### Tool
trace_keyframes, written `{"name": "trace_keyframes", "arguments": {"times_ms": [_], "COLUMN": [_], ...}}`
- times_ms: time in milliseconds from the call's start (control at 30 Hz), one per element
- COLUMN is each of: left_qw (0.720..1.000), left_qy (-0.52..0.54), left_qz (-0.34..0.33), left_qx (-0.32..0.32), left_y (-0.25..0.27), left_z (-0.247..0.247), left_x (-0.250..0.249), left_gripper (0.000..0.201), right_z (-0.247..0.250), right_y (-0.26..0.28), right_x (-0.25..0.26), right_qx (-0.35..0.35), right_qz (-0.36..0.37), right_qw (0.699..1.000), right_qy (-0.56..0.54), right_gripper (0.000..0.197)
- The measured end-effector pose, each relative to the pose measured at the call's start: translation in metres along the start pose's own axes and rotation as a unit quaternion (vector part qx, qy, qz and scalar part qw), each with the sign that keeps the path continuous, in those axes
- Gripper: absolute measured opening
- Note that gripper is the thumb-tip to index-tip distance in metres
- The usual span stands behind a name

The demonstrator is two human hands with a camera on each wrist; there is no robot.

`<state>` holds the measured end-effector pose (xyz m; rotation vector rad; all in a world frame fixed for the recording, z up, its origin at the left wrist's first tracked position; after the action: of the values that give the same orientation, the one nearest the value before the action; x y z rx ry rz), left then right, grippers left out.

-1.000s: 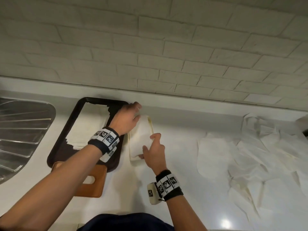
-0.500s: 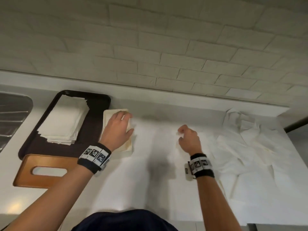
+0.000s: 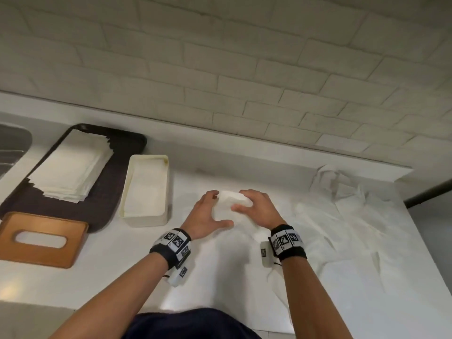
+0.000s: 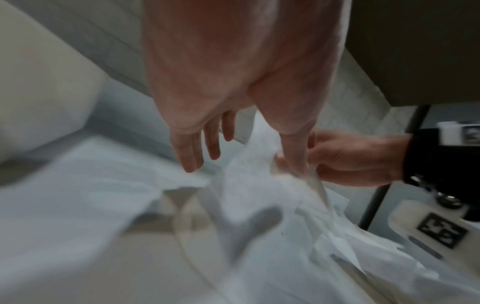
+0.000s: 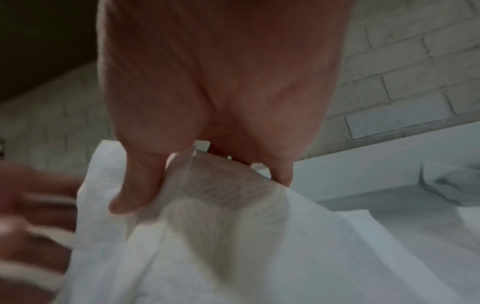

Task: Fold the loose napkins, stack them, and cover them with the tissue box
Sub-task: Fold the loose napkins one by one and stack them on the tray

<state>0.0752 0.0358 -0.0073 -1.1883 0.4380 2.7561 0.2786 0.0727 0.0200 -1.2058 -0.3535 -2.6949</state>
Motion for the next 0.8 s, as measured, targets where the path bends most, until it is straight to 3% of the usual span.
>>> {"name": "trace_keyframes", "arguments": {"times_ms": [100, 167, 233, 433, 567, 600, 667, 733, 800], "left_qw": [1.000, 0.998, 0.997, 0.997, 0.993, 0.991, 0.988, 0.988, 0.987], "left_qy": [-0.017, -0.026, -0.017, -0.027, -0.072, -0.087, -0.112, -0.129, -0.145], "left_qz": [-0.008, -0.017, -0.015, 0.033, 0.039, 0.034, 0.017, -0.011, -0.049], "left_qx": [-0.018, -0.049, -0.074, -0.069, -0.083, -0.091, -0.101, -0.083, -0.051], "left_y": [-0.011, -0.014, -0.015, -0.011, -0.002, 0.002, 0.006, 0.008, 0.010], "left_z": [0.012, 0.032, 0.048, 0.049, 0.076, 0.088, 0.113, 0.135, 0.156], "left_x": [-0.001, -0.006, -0.006, 0.027, 0.031, 0.027, 0.017, 0.004, -0.010], "left_gripper": [0.070, 0.042, 0.027, 0.033, 0.033, 0.033, 0.033, 0.033, 0.035], "right_z": [0.015, 0.024, 0.025, -0.015, -0.024, -0.023, -0.016, -0.009, -0.012], "right_y": [0.006, 0.009, 0.010, 0.010, 0.017, 0.017, 0.013, 0.008, 0.003], "right_x": [0.023, 0.024, 0.014, -0.035, -0.043, -0.033, -0.002, 0.050, 0.112], "right_qx": [-0.063, -0.104, -0.131, -0.195, -0.228, -0.233, -0.273, -0.255, -0.129], "right_qz": [0.039, 0.034, 0.019, -0.082, -0.160, -0.154, -0.096, 0.025, 0.114], "right_qw": [0.992, 0.984, 0.980, 0.969, 0.960, 0.956, 0.945, 0.966, 0.982], "right_qy": [-0.104, -0.138, -0.151, -0.128, 0.016, 0.090, 0.151, 0.027, -0.084], "right_gripper": [0.028, 0.025, 0.021, 0.014, 0.008, 0.007, 0.032, 0.053, 0.066]}}
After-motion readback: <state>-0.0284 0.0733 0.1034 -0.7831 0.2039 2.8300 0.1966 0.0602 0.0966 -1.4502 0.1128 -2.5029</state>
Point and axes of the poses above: each hand's wrist, its own y-axis away from the middle knuckle, its own z-axis out of the back of the hand, x = y × z, the point moved 6 cm from there along -y, towards the middle knuckle, and after that the axes turned 8 degrees about -y, right-handed, at the moved point
